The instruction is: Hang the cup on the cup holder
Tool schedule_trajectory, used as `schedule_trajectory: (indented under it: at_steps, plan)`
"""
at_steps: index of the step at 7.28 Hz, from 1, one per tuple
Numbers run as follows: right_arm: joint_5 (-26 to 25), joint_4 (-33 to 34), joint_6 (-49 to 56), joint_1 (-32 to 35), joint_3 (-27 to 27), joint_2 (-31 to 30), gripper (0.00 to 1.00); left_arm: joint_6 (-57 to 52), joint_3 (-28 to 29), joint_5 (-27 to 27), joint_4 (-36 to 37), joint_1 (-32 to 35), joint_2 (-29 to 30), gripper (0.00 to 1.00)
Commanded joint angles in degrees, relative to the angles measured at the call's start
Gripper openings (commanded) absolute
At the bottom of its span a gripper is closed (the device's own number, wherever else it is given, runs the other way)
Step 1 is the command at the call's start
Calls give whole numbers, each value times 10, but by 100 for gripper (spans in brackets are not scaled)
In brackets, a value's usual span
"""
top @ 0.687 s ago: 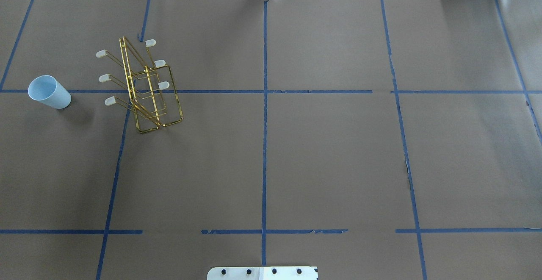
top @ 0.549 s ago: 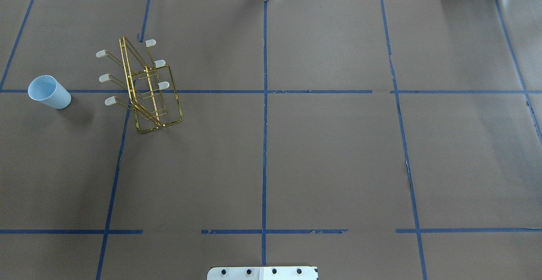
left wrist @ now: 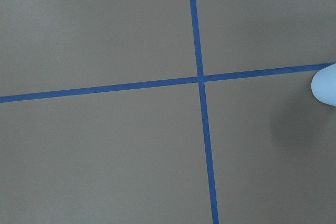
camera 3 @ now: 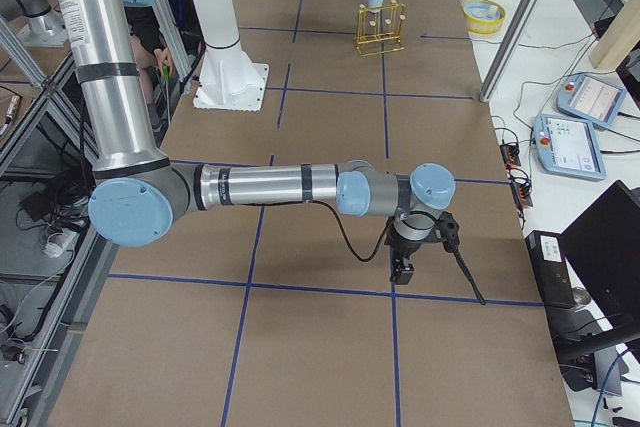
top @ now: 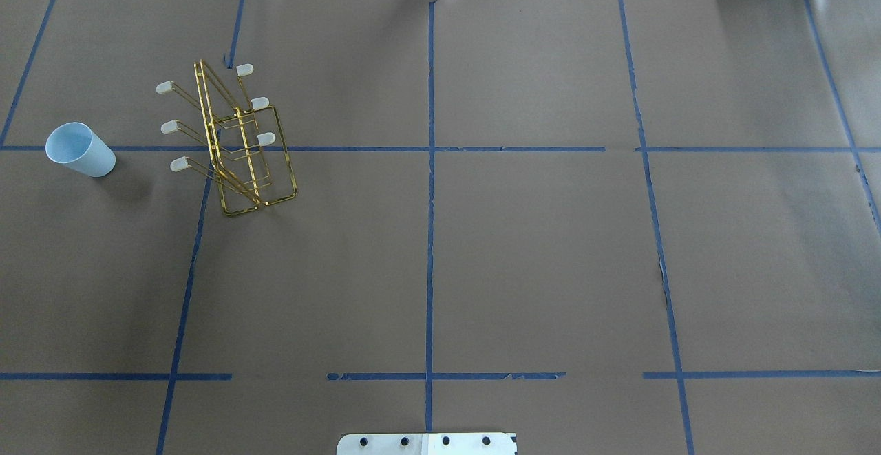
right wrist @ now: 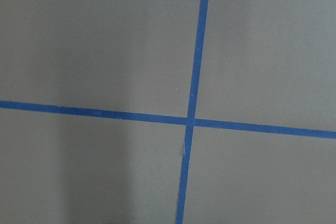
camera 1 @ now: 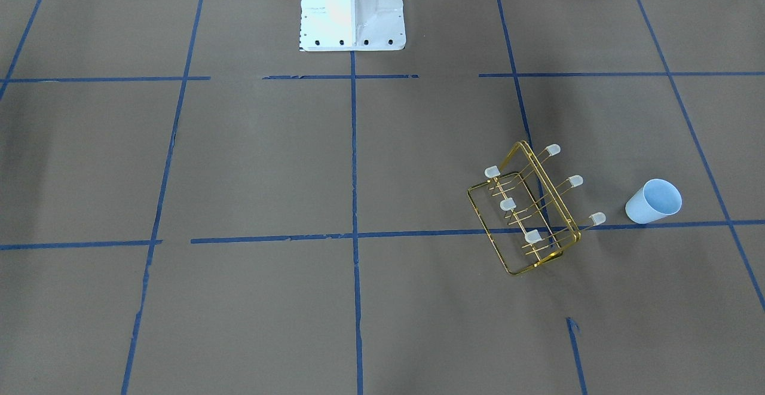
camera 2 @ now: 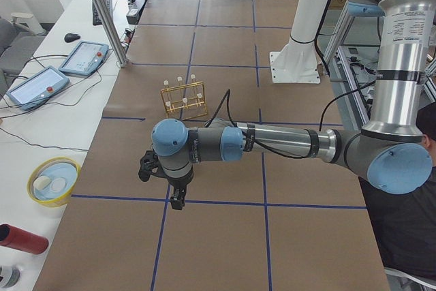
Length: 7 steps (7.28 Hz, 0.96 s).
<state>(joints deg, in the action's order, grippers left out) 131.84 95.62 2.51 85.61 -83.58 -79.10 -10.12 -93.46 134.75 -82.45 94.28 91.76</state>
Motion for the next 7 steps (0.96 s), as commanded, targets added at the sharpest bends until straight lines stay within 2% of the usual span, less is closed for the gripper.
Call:
schedule_trajectory:
  at_steps: [1,3,7]
  plan:
    - [0,0,0,0,0,0,100,35,3,2,-1,-1,2,100]
    - [0,0,0,0,0,0,100,42,6,1,-45,-2,-7,100]
    - [0,0,0,0,0,0,100,50,0,1,-49,-3,-1,100]
